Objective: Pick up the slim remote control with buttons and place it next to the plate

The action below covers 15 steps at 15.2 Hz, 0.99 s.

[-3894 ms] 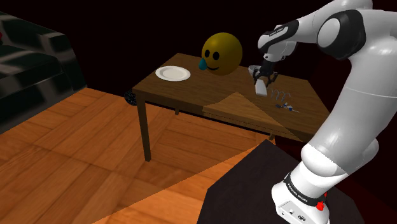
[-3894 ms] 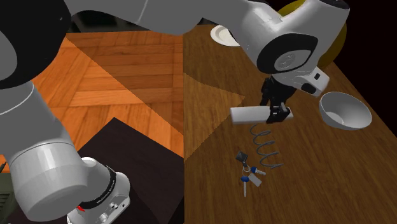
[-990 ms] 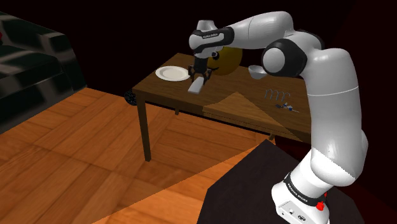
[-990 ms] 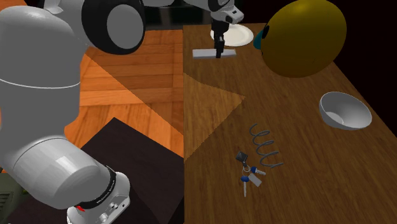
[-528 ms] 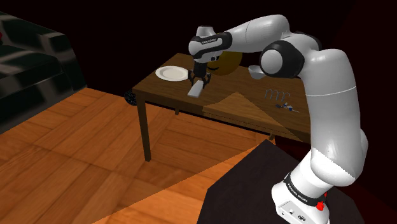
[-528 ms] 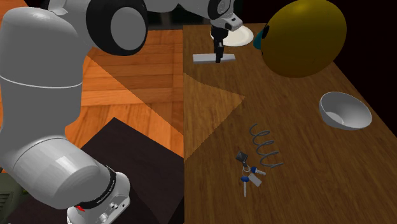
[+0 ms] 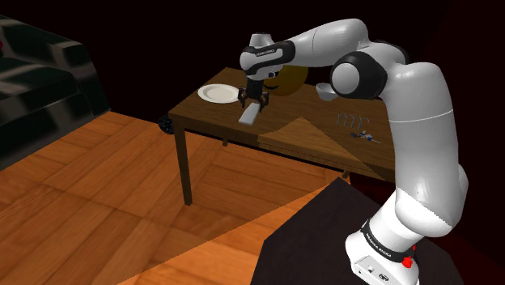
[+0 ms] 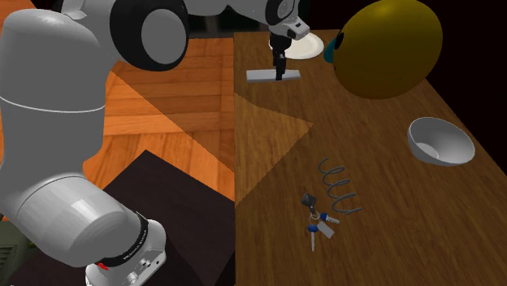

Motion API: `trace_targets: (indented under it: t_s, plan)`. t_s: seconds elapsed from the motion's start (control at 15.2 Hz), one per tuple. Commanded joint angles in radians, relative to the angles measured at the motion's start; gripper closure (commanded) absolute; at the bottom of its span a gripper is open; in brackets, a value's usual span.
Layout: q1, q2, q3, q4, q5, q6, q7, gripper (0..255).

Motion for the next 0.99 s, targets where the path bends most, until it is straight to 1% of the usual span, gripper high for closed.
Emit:
trace_targets:
  t_s: [0.0, 0.13, 0.4, 0.92]
  plan:
    - [0.000, 0.000, 0.000, 0.000, 0.000, 0.000, 0.000, 0]
    - [0.000, 0.000, 0.000, 0.000, 0.000, 0.000, 0.000, 0]
    - [-0.002, -0.033, -0.004, 0.076, -0.007, -0.108, 0.005, 0]
    - [-0.002, -0.033, -0.004, 0.076, -0.007, -0.108, 0.005, 0]
